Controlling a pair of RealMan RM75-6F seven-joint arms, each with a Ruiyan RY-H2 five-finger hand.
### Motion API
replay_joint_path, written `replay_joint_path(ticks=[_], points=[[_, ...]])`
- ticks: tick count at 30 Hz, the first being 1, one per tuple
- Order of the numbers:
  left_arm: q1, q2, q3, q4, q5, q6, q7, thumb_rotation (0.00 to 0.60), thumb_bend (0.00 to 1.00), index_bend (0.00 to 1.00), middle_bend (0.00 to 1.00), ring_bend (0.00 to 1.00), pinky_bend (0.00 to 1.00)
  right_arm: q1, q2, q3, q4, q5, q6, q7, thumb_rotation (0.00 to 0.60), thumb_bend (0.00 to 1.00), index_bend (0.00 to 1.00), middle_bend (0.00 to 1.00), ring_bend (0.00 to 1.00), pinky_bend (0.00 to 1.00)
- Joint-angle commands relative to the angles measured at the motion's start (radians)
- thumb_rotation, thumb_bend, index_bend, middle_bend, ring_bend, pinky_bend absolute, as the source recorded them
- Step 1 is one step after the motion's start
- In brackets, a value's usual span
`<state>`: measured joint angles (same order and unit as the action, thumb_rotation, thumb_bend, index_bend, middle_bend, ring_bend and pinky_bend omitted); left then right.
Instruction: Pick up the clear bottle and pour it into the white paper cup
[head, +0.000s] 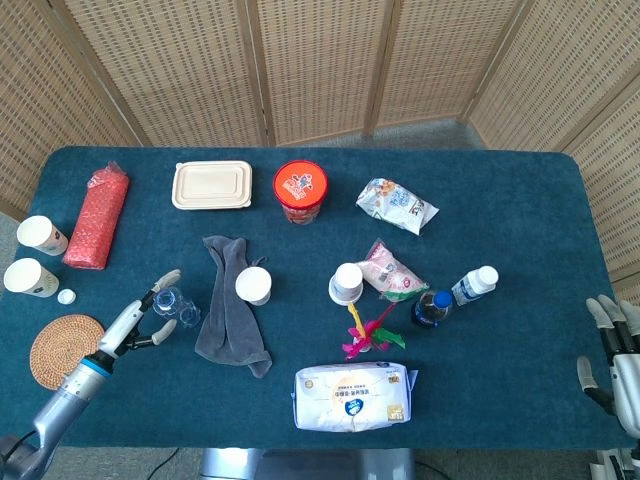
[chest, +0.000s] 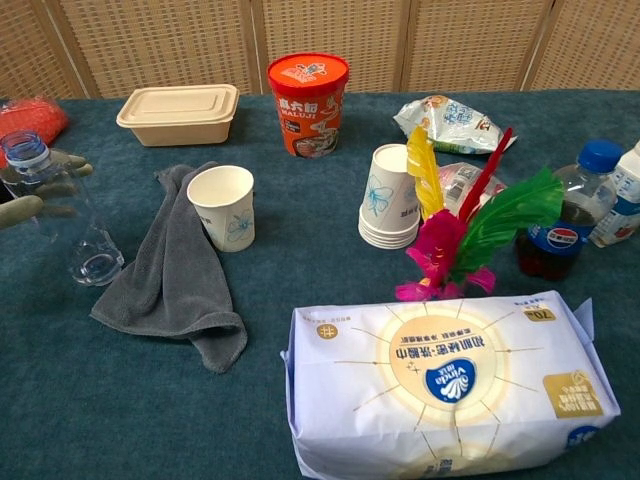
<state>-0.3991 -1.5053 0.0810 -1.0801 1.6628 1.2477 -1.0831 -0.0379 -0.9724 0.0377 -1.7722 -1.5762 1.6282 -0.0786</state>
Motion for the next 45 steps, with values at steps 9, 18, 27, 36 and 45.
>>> replay_joint_path(ticks=[9, 18, 27, 36, 45], points=[[0.018, -0.024, -0.014, 0.019, -0.04, 0.019, 0.095, 0.479, 0.54, 0.3, 0.2, 0.23, 0.35, -0.003, -0.005, 0.003, 0.02, 0.0, 0.003, 0.03, 0.6, 0.51, 0.0, 0.0, 0.0, 0.12], [0.029, -0.049, -0.034, 0.046, -0.066, 0.035, 0.12, 0.572, 0.57, 0.41, 0.31, 0.34, 0.44, -0.005, -0.007, 0.003, 0.028, 0.002, 0.0, 0.045, 0.6, 0.51, 0.0, 0.0, 0.0, 0.12], [0.023, -0.001, -0.061, -0.009, -0.069, 0.068, 0.192, 0.572, 0.57, 0.42, 0.33, 0.37, 0.48, -0.002, -0.008, 0.006, 0.033, 0.007, -0.008, 0.054, 0.6, 0.51, 0.0, 0.0, 0.0, 0.12], [-0.007, 0.199, -0.075, -0.217, -0.072, 0.034, 0.45, 0.573, 0.58, 0.42, 0.33, 0.39, 0.51, 0.005, -0.02, 0.009, 0.051, 0.02, -0.026, 0.069, 0.6, 0.51, 0.0, 0.0, 0.0, 0.12], [-0.08, 0.403, -0.103, -0.425, -0.113, -0.099, 0.686, 0.575, 0.58, 0.42, 0.34, 0.39, 0.52, 0.011, -0.034, 0.01, 0.077, 0.028, -0.041, 0.091, 0.6, 0.51, 0.0, 0.0, 0.0, 0.12]])
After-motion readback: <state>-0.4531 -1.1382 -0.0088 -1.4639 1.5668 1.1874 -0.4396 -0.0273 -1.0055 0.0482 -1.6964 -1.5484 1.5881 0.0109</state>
